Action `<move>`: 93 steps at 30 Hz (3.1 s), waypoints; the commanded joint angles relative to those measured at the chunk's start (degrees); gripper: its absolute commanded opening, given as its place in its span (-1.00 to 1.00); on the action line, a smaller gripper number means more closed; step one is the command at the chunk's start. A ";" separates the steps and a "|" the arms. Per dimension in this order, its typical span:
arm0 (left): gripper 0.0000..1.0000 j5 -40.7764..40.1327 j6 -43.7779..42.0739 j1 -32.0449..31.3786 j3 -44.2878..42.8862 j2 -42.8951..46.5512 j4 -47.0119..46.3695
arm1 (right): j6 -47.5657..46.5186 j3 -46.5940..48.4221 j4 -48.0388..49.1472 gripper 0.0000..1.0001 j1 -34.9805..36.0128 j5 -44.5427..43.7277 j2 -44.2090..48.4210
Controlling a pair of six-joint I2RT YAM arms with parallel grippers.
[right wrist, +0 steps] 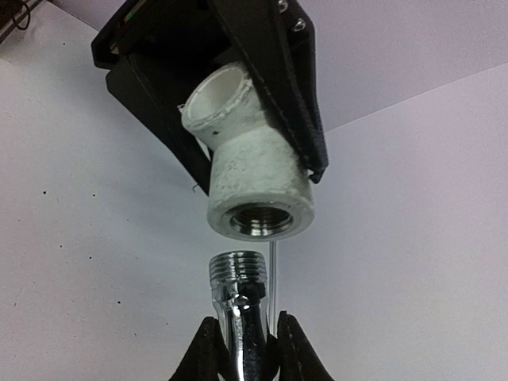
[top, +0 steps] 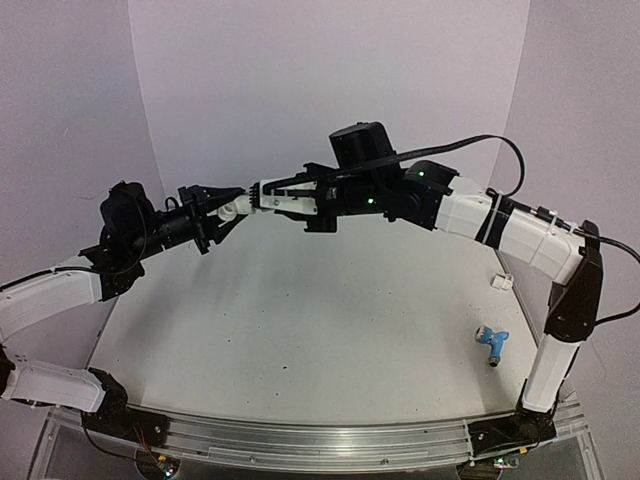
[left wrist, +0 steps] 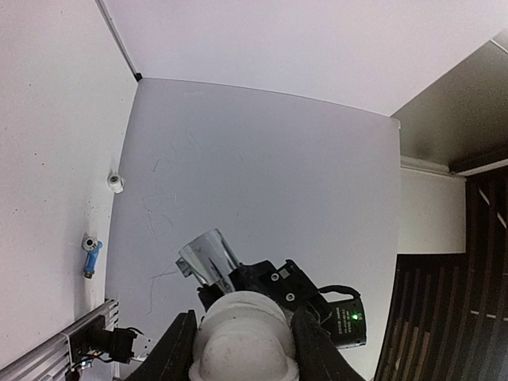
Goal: Install the water faucets
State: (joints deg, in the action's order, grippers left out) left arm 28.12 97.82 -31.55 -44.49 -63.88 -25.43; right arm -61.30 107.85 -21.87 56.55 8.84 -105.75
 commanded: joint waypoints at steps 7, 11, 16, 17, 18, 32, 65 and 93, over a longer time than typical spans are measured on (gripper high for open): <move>-1.00 -1.33 2.27 -0.48 -0.25 1.64 1.87 | -0.53 5.55 2.47 -1.00 0.31 -0.07 -2.73; -1.00 -1.38 2.55 -0.68 -0.20 1.32 1.88 | -0.06 6.67 2.44 -1.00 0.48 0.43 -3.58; -1.00 -1.27 2.51 -0.86 -0.63 1.01 1.88 | 0.84 8.05 2.44 -1.00 0.79 0.86 -4.87; -1.00 -1.23 2.47 -0.88 -0.68 0.96 1.88 | 1.24 8.21 2.44 -1.00 0.88 1.14 -4.97; -1.00 -1.41 2.50 -0.92 -0.66 1.01 1.88 | 1.53 8.33 2.44 -1.00 0.99 1.32 -4.99; -1.00 -1.84 1.59 -1.05 -0.56 0.87 1.87 | 6.16 4.53 4.82 -1.00 2.75 3.44 -2.61; -1.00 9.62 -45.32 -2.29 -4.04 2.47 1.52 | 40.25 13.69 5.88 -1.00 -1.57 27.01 -5.52; -1.00 53.47 -88.33 -0.74 -16.79 -9.31 14.09 | 69.29 8.59 14.34 -1.00 -4.45 57.63 -2.17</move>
State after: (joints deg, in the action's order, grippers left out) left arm 67.64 15.77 -29.71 -61.47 -70.24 -19.31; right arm 0.32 116.66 -26.33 51.64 59.72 -111.11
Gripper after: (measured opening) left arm 0.382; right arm 0.203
